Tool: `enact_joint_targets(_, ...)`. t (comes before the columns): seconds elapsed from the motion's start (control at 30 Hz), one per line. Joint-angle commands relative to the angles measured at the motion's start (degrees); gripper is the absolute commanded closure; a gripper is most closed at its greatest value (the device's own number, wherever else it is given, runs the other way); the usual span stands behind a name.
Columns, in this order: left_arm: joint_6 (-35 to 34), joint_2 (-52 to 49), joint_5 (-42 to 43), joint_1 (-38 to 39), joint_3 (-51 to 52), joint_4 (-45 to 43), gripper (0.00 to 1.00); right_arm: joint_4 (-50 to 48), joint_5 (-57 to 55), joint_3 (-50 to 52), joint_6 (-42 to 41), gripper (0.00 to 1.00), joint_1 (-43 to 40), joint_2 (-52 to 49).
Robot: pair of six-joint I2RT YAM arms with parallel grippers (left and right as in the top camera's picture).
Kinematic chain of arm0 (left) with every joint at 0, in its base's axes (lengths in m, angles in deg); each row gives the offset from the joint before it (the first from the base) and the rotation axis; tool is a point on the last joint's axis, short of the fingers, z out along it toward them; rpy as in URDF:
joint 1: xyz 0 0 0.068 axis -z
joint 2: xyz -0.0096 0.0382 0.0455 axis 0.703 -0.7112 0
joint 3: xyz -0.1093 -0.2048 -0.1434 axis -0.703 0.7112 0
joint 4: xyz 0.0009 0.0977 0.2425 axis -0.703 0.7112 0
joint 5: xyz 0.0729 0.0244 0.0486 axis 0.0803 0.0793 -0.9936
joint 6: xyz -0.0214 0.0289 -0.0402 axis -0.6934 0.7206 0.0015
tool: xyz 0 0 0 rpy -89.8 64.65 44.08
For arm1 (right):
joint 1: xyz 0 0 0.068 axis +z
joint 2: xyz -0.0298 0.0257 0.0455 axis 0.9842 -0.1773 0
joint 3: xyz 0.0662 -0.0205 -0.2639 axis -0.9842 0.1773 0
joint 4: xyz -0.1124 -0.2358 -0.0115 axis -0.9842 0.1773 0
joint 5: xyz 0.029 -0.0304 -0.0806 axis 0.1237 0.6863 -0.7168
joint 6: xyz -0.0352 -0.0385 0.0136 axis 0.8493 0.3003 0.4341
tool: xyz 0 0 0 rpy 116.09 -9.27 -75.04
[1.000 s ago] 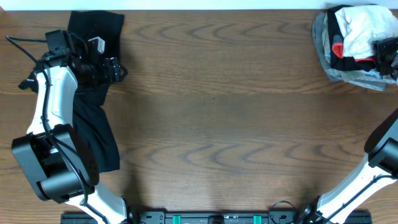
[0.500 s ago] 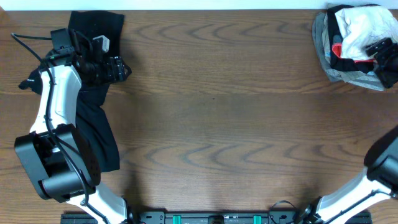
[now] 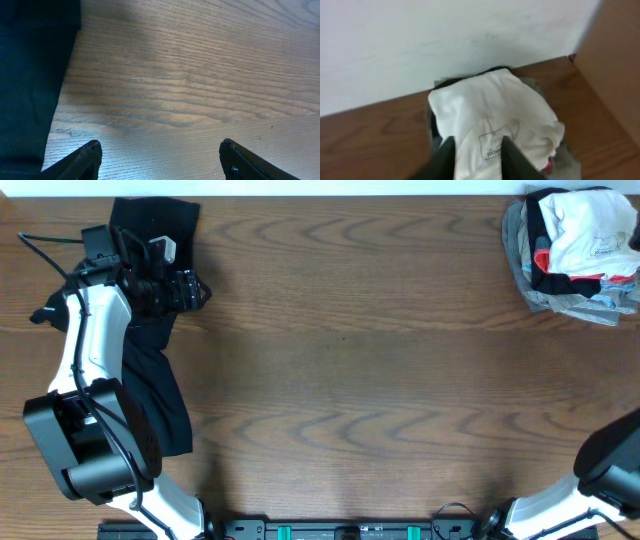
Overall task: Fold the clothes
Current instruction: 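Place the bundle on the clothes stack and press it down with the right gripper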
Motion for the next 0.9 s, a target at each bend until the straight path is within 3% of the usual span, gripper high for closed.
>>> enact_joint_targets(0.0, 0.1, -0.8, -0.5, 0.0, -0.2, 0.0, 0.23, 0.3, -2.2, -0.1, 0.5, 0.65, 1.6, -3.3)
enact_joint_targets(0.07, 0.1, -0.8, -0.5, 0.0, -0.2, 0.0, 0.23, 0.8, -2.1, -0.1, -1.8, 0.55, 2.1, -4.6)
enact_joint_targets(0.17, 0.1, -0.8, -0.5, 0.0, -0.2, 0.0, 0.23, -1.7, -2.2, -0.1, -2.4, 0.57, 3.3, -6.6)
enact_joint_targets(0.37, 0.1, -0.8, -0.5, 0.0, -0.2, 0.0, 0.23, -15.4, -2.2, -0.1, 5.2, 0.57, 5.9, -10.7)
enact_joint_targets(0.63, 0.1, -0.8, -0.5, 0.0, -0.2, 0.0, 0.23, -32.0, -5.4, -0.1, 5.6, 0.46, 5.9, -20.6)
enact_joint_targets(0.87, 0.1, -0.8, -0.7, 0.0, -0.2, -0.3, 0.23, -37.2, -5.8, -0.1, 5.6, 0.42, 5.9, -30.4)
